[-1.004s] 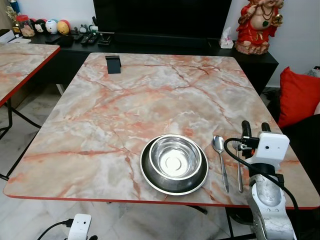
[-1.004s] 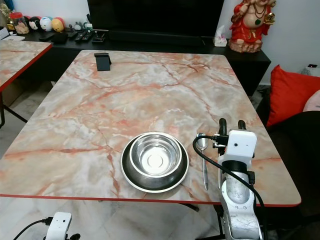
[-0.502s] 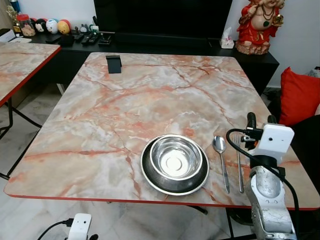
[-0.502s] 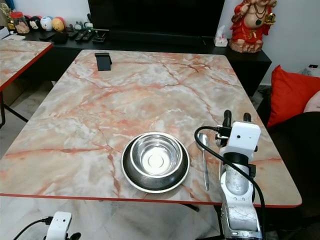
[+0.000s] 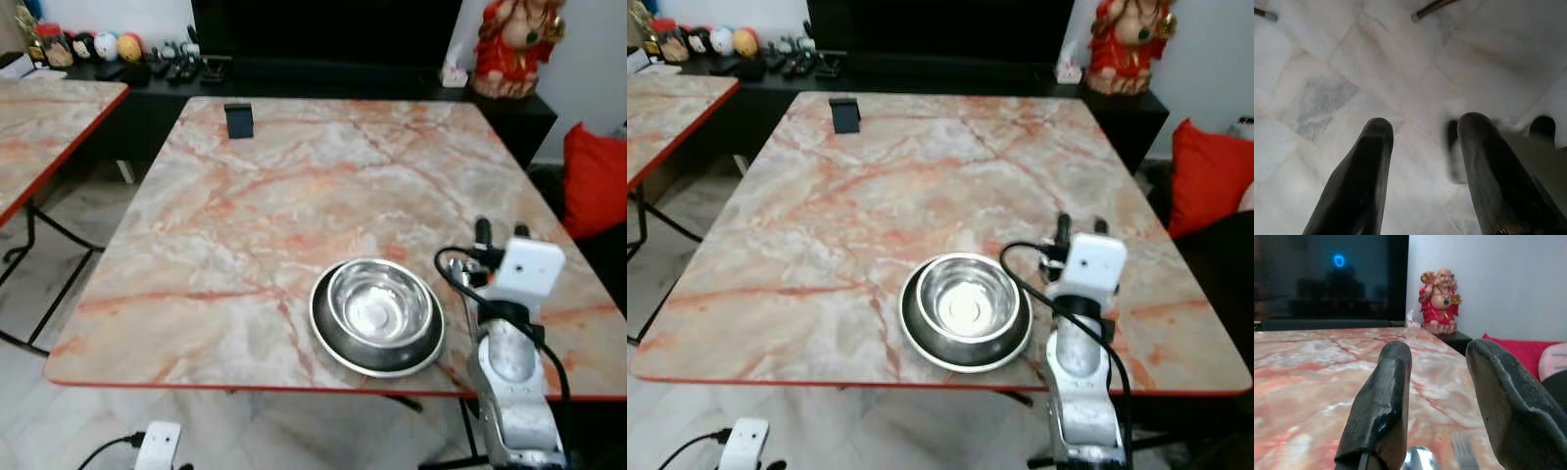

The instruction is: Setting the table

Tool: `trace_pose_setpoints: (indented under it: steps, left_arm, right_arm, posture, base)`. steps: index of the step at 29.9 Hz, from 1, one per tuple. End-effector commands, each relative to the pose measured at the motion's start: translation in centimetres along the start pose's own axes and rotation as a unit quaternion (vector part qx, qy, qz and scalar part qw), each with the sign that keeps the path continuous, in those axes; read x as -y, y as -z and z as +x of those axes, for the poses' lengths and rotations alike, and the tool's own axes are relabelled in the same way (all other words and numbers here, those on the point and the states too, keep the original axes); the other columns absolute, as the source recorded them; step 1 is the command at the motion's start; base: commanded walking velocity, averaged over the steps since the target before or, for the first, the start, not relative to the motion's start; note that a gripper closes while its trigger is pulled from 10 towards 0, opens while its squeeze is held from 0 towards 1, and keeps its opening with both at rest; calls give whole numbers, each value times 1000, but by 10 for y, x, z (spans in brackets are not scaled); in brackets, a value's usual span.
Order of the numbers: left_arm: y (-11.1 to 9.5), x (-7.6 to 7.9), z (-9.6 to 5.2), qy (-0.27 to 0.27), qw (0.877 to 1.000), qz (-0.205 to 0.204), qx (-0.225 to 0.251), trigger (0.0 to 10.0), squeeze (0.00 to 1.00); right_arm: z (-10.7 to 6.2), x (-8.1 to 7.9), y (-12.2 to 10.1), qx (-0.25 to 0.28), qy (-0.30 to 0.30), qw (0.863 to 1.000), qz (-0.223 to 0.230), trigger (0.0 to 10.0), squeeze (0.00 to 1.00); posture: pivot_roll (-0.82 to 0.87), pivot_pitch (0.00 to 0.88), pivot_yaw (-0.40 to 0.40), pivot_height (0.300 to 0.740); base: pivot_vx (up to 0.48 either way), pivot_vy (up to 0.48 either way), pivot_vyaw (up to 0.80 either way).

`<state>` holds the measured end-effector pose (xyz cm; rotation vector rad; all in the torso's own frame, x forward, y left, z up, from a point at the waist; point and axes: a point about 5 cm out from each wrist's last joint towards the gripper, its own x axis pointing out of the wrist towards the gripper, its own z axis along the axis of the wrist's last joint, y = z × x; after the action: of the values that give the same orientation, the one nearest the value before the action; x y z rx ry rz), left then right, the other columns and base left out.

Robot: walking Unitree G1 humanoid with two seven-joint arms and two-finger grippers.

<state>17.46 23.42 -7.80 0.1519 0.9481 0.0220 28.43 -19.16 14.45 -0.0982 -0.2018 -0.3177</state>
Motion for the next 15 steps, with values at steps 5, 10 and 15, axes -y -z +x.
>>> trace_pose_setpoints:
  steps: [5,10,15]
  left_arm:
    - [5,-4,-2,1,1000,12,-7,10000,0]
    - [4,-4,-1,1,1000,11,-5,10000,0]
    - [2,-4,-1,1,1000,9,-3,10000,0]
  right_arm:
    - [1,-9,-6,8,-7,1000,10,10000,0]
    - [3,-11,-6,9,-11,1000,10,10000,0]
    - [7,-16,-10,16,-24,1000,4,10000,0]
  posture:
    - [18,0,-33,728]
    - [18,0,-33,728]
    - [25,0,-41,728]
  base:
    - [0,343,0]
    - [0,341,0]
    - [0,335,0]
